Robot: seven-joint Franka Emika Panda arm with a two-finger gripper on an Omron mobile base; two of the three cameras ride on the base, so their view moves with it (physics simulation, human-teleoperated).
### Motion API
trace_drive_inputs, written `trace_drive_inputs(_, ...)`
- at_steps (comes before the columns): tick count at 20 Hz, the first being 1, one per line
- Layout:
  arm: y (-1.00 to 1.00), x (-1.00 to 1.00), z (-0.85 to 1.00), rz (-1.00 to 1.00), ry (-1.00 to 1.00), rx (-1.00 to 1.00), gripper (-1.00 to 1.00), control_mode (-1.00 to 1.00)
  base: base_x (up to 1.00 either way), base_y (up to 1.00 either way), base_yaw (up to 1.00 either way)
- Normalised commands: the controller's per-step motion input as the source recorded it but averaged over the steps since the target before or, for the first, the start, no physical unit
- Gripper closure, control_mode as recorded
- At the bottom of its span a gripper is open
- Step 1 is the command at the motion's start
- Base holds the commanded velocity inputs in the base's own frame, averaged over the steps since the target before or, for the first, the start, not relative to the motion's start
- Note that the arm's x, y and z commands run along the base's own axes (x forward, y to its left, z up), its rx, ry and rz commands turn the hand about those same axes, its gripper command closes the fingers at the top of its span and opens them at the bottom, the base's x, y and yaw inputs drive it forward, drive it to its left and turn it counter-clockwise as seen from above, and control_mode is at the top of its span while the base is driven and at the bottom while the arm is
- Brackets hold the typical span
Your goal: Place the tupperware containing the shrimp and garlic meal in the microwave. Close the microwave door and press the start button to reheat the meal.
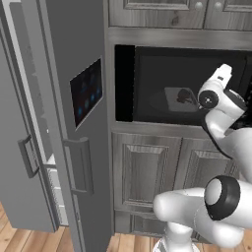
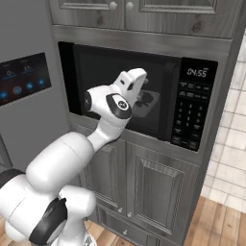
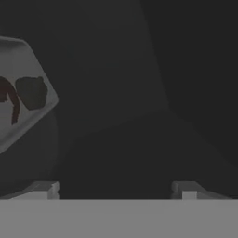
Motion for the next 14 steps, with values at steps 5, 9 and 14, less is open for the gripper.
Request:
trace_drive_inputs(5,-0.05,0.19,0.15,0.13,0.00,0.01,-1.00,-1.00,0.00,0.00,0.00)
trace_drive_inputs(9,0.24,-0.59,0.47,0.00,0.00,0.00,-1.00,-1.00,0.00,0.00,0.00)
trace_drive_inputs(14,0.31,-0.81,0.44,-0.02,0.01,0.11,-1.00,-1.00,0.00,0.00,0.00)
